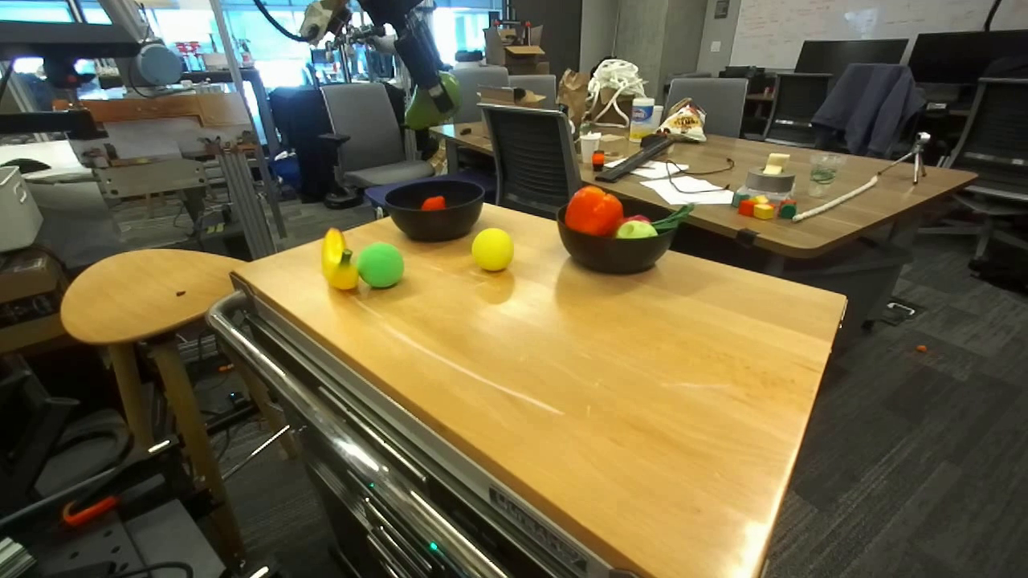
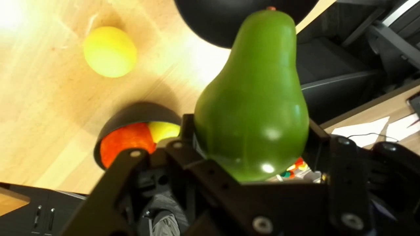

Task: Take the fruit and vegetable toys out of the black bowls and put them on the counter

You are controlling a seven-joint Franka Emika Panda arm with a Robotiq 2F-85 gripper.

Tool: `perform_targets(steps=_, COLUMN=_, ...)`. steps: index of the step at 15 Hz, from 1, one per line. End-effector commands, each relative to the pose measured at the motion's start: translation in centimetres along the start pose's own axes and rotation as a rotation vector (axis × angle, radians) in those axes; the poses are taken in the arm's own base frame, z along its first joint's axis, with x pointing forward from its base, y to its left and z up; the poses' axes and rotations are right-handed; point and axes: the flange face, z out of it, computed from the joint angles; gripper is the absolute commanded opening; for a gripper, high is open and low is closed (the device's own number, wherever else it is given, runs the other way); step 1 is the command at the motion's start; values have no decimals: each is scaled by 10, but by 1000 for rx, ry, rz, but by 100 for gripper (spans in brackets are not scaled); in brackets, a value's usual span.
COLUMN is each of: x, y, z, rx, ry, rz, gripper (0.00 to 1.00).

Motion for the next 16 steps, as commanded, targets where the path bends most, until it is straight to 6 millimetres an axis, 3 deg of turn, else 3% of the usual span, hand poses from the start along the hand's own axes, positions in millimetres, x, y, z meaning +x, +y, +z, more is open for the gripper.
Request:
perform_targets(steps=1, x=-3, y=60, z=-10, rx=16, ry=4, rz=87, gripper=47)
perform_targets(steps=5, x=-23, y=96, z=11, rx=0, ry=-39, rz=147, gripper=47)
perform_targets(steps=9, x=-38, y=120, z=48, rx=-31, ry=-70, rz=231, gripper=47)
perform_targets(steps=16, x=-57, y=137, z=95, rx=-121, ry=-145, rz=300, gripper=47)
